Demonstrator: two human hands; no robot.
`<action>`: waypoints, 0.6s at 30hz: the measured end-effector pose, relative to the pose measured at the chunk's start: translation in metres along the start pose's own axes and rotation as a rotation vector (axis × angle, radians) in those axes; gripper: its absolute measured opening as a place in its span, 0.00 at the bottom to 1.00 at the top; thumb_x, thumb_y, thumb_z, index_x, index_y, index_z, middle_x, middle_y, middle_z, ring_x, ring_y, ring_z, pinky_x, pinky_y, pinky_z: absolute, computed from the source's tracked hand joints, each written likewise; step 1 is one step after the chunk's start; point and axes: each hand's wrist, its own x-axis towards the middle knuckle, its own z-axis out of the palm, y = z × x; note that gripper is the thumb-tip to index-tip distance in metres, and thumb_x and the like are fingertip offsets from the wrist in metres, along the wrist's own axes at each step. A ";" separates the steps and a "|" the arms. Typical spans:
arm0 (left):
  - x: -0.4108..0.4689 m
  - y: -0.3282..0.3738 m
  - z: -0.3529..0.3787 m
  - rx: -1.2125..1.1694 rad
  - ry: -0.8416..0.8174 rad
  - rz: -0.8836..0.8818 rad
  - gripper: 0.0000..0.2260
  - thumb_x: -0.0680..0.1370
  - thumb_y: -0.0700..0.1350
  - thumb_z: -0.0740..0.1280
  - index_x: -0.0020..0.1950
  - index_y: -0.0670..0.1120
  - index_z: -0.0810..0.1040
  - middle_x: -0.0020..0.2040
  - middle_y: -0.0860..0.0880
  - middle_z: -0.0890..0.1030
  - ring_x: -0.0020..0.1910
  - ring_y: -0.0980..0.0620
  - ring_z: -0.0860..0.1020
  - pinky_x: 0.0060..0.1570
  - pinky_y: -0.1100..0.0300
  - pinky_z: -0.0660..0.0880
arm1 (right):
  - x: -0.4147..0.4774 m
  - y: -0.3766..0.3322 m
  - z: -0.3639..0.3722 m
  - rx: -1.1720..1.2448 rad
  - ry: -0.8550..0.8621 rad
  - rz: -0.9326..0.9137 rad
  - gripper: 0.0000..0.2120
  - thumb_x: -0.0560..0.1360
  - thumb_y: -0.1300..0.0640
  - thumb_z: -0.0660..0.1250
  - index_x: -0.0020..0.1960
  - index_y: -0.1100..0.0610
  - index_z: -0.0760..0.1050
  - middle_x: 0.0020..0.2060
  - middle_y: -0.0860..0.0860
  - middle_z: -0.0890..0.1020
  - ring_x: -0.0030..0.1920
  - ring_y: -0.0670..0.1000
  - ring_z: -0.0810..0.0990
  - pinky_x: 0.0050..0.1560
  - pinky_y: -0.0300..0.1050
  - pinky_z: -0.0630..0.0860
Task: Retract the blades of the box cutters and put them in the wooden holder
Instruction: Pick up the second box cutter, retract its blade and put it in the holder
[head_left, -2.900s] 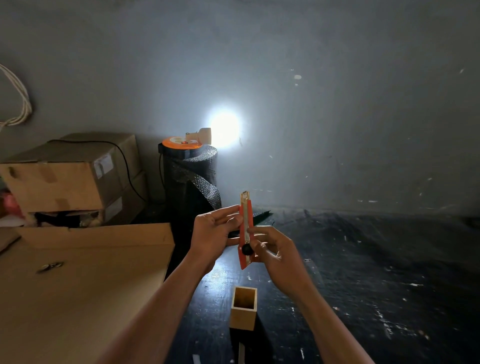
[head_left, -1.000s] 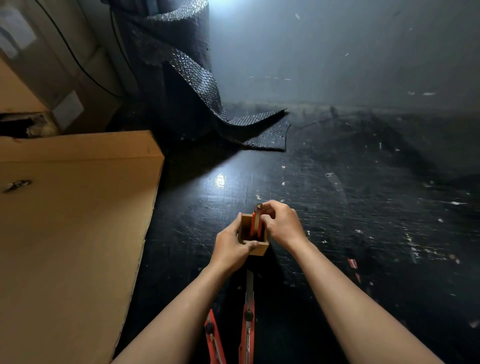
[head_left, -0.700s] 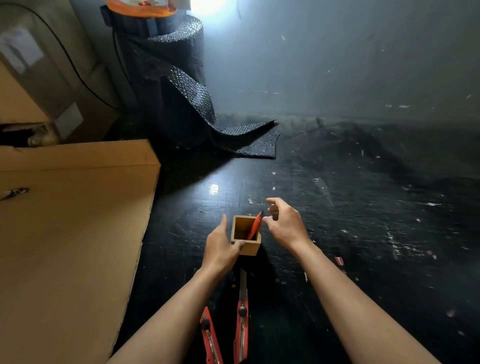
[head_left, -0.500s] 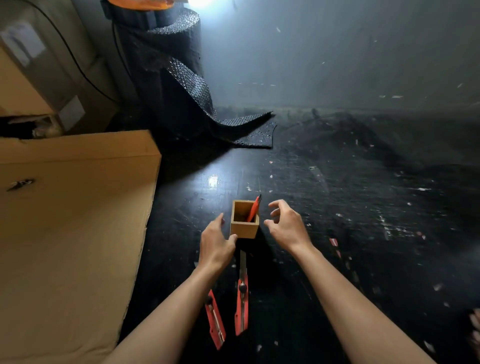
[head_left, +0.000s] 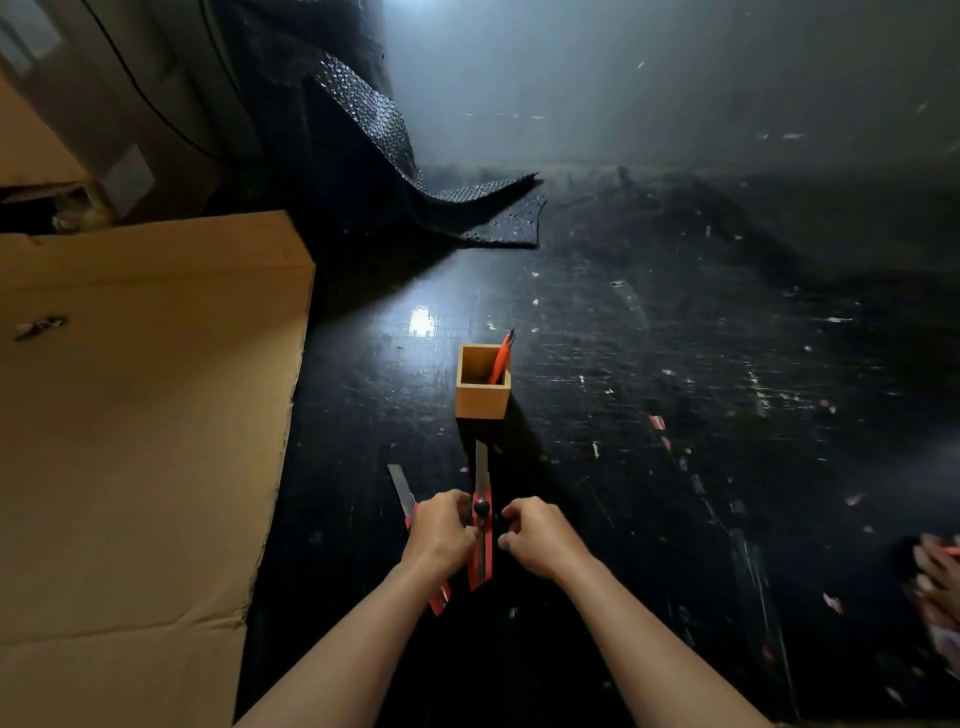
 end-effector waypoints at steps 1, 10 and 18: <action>0.000 -0.003 0.005 -0.006 -0.041 -0.013 0.12 0.75 0.38 0.72 0.58 0.47 0.84 0.50 0.50 0.88 0.52 0.53 0.85 0.57 0.51 0.83 | -0.002 0.002 0.005 0.032 -0.026 0.014 0.21 0.77 0.59 0.71 0.69 0.53 0.76 0.55 0.50 0.84 0.48 0.45 0.82 0.48 0.41 0.80; -0.004 -0.008 0.019 -0.349 -0.171 -0.200 0.12 0.78 0.36 0.72 0.59 0.48 0.84 0.52 0.48 0.87 0.54 0.50 0.85 0.58 0.51 0.83 | -0.021 0.020 0.030 0.373 0.032 0.028 0.12 0.79 0.59 0.69 0.61 0.49 0.78 0.47 0.47 0.85 0.45 0.44 0.86 0.48 0.43 0.85; -0.010 0.009 0.000 -0.693 -0.133 -0.101 0.14 0.79 0.29 0.67 0.63 0.37 0.81 0.54 0.40 0.86 0.55 0.43 0.87 0.54 0.50 0.85 | -0.024 0.013 0.003 0.570 0.130 -0.081 0.10 0.77 0.62 0.71 0.55 0.49 0.82 0.48 0.50 0.88 0.48 0.46 0.88 0.52 0.52 0.86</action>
